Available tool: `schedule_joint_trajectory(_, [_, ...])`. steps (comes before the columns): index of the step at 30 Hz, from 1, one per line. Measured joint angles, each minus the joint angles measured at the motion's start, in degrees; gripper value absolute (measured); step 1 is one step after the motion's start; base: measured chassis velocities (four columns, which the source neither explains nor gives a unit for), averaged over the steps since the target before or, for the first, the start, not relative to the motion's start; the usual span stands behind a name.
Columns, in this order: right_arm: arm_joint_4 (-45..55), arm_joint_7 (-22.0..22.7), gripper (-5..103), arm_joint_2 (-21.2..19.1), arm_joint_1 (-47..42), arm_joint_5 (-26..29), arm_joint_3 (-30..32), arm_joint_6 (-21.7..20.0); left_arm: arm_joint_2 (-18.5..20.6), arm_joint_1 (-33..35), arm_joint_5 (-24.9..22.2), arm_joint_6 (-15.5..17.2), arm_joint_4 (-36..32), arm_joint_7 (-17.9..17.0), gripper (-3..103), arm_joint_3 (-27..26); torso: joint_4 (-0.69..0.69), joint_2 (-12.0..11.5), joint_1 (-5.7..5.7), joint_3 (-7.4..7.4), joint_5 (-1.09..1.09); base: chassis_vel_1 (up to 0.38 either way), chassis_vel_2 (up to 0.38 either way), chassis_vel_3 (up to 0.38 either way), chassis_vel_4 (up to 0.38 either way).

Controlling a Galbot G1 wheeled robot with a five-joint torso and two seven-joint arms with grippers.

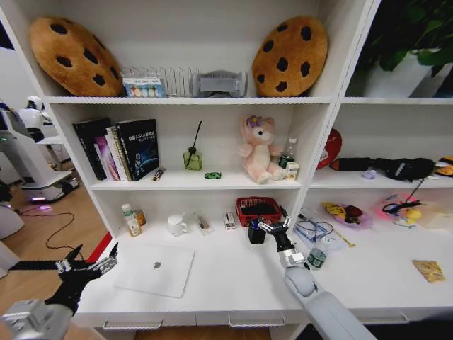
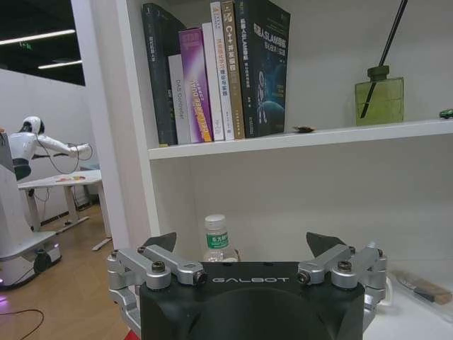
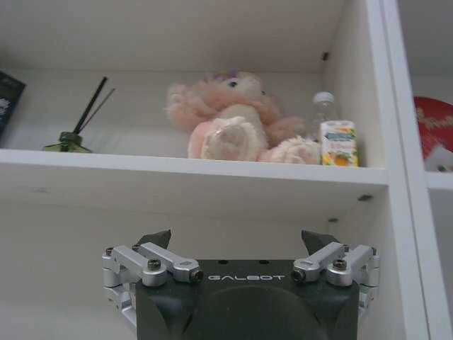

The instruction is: Organize the objects on the table.

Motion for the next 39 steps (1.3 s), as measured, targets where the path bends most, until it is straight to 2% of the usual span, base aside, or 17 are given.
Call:
schedule_joint_trajectory(1, [2.44,2.35,100,-0.06,-1.56,2.02,-0.48,-2.38,0.00,0.00,0.00,0.00,0.00,0.00,100,0.00,0.00,0.00,0.00,0.00,0.02,0.000,0.000,0.000,0.000])
schedule_joint_trajectory(2, [2.44,2.35,100,-0.06,-1.56,2.02,-0.48,-2.38,0.00,0.00,0.00,0.00,0.00,0.00,100,0.00,0.00,0.00,0.00,0.00,0.02,0.000,0.000,0.000,0.000])
schedule_joint_trajectory(3, [6.68,6.10,100,-0.23,-5.07,5.20,-0.97,-6.92,0.00,0.00,0.00,0.00,0.00,0.00,100,0.00,0.01,0.00,0.00,0.00,0.01,0.000,0.000,0.000,0.000])
schedule_joint_trajectory(4, [9.86,8.05,100,-0.69,-8.49,7.01,-0.84,-10.06,0.00,0.00,0.00,0.00,0.00,0.00,100,0.00,-0.01,0.00,0.00,0.00,0.01,0.000,0.000,0.000,0.000])
schedule_joint_trajectory(7, [12.25,9.68,100,-1.28,-11.39,7.69,-0.16,-12.14,0.00,0.00,0.00,0.00,0.00,-0.01,100,0.00,-0.01,0.00,0.00,0.00,0.02,0.000,0.000,0.000,0.000])
schedule_joint_trajectory(9, [18.44,13.43,100,-2.94,-19.79,10.06,2.90,-16.59,0.00,0.00,0.00,0.00,0.00,-0.01,100,0.00,-0.01,0.00,-0.01,-0.01,0.01,0.000,0.000,0.000,0.000])
schedule_joint_trajectory(10, [18.44,13.43,100,-2.94,-19.79,10.06,2.90,-16.59,0.00,0.00,0.00,0.00,0.00,-0.01,100,0.00,-0.01,0.00,-0.01,-0.01,0.01,0.000,0.000,0.000,0.000])
schedule_joint_trajectory(12, [22.00,15.74,100,-3.52,-26.40,12.10,5.35,-20.42,0.00,0.00,0.00,0.00,0.00,0.00,100,0.00,-0.03,0.00,-0.01,-0.01,0.01,0.000,0.000,0.000,0.000])
schedule_joint_trajectory(13, [22.00,15.74,100,-3.52,-26.40,12.10,5.35,-20.42,0.00,0.00,0.00,0.00,0.00,0.00,100,0.00,-0.03,0.00,-0.01,-0.01,0.01,0.000,0.000,0.000,0.000])
schedule_joint_trajectory(15, [23.50,17.10,103,-3.39,-30.34,13.61,7.02,-23.46,0.00,0.00,0.00,0.00,0.00,0.00,100,0.00,-0.02,0.00,-0.01,-0.01,0.01,0.000,0.000,0.000,0.000])
schedule_joint_trajectory(16, [23.50,17.10,103,-3.39,-30.34,13.61,7.02,-23.46,0.00,0.00,0.00,0.00,0.00,0.00,100,0.00,-0.02,0.00,-0.01,-0.01,0.01,0.000,0.000,0.000,0.000])
schedule_joint_trajectory(19, [23.85,17.62,99,-2.99,-32.26,16.79,8.95,-27.19,0.00,0.00,0.00,0.00,0.00,0.00,100,0.00,-0.01,0.01,-0.01,0.00,0.02,0.000,0.000,0.000,0.000])
schedule_joint_trajectory(24, [21.43,17.08,99,-2.90,-31.54,18.98,11.41,-29.23,0.00,0.00,0.00,0.00,0.00,0.00,100,0.00,-0.01,0.01,-0.01,0.00,0.02,0.000,0.000,0.000,0.000])
schedule_joint_trajectory(27, [19.30,18.42,96,-2.77,-30.65,20.78,12.69,-30.76,0.00,0.00,0.00,0.00,0.00,0.00,100,0.00,0.00,0.00,0.00,0.00,0.02,0.000,0.000,0.000,0.000])
schedule_joint_trajectory(30, [18.41,18.76,90,-2.39,-30.45,21.09,13.08,-31.03,0.00,0.00,0.00,0.00,0.00,0.00,100,0.00,-0.01,0.00,-0.01,0.00,0.01,0.000,0.000,0.000,0.000])
schedule_joint_trajectory(36, [15.31,18.79,90,-1.97,-28.27,21.05,13.15,-31.03,0.00,0.00,0.00,0.00,0.00,0.00,100,0.00,-0.01,0.00,0.00,0.00,0.02,0.000,0.000,0.000,0.000])
schedule_joint_trajectory(39, [13.22,18.65,85,-2.10,-26.87,21.09,13.48,-31.04,0.00,0.00,0.00,0.00,0.00,0.00,100,0.00,0.00,0.00,0.00,0.00,0.02,0.000,0.000,0.000,0.000])
